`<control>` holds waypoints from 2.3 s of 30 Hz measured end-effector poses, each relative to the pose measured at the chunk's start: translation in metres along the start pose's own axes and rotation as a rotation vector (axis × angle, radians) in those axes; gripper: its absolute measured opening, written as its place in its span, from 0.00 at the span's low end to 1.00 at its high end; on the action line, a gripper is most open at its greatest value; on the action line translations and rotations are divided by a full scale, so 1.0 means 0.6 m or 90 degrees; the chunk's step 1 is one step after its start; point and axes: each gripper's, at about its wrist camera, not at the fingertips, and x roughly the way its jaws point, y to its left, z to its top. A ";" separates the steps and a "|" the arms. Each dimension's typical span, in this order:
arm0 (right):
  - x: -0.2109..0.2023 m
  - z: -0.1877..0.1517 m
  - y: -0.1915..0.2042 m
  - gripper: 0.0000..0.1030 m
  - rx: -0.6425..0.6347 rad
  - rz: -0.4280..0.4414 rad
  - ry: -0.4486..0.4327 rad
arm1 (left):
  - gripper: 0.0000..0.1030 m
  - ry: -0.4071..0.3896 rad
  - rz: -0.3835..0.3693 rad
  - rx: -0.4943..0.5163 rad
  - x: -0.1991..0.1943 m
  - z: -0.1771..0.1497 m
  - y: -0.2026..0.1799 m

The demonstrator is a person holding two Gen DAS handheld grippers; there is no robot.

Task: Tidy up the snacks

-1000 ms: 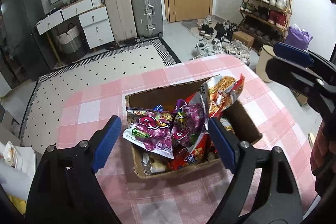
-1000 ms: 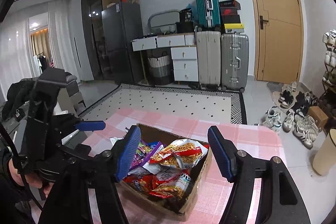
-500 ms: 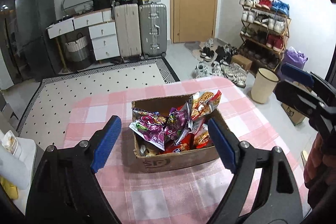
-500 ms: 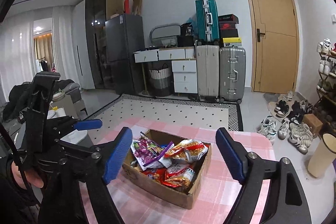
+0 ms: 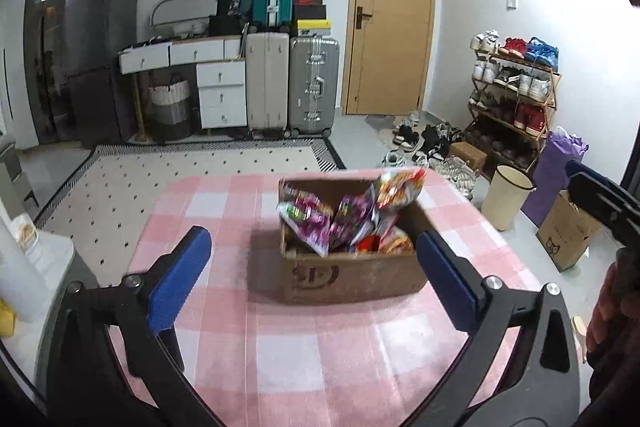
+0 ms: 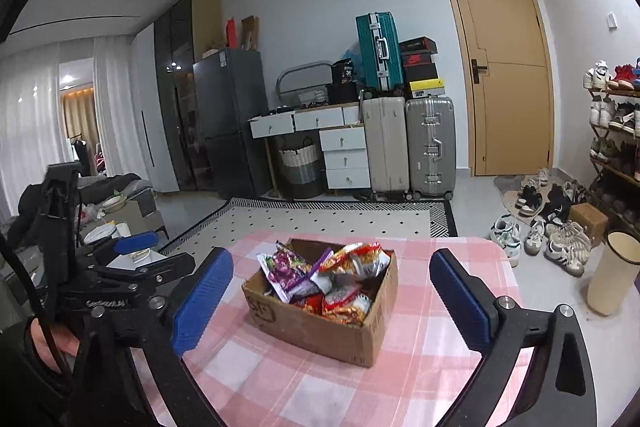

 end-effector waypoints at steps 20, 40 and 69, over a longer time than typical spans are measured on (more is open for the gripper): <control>-0.013 -0.216 -0.036 0.99 -0.007 -0.050 -0.011 | 0.99 -0.016 0.073 -0.037 0.076 -0.201 0.041; 0.022 -0.258 -0.068 0.99 0.004 -0.072 -0.005 | 0.99 -0.034 0.104 -0.008 0.111 -0.227 0.028; 0.027 -0.260 -0.066 0.99 -0.007 -0.081 -0.005 | 0.99 -0.036 0.100 -0.001 0.118 -0.237 0.019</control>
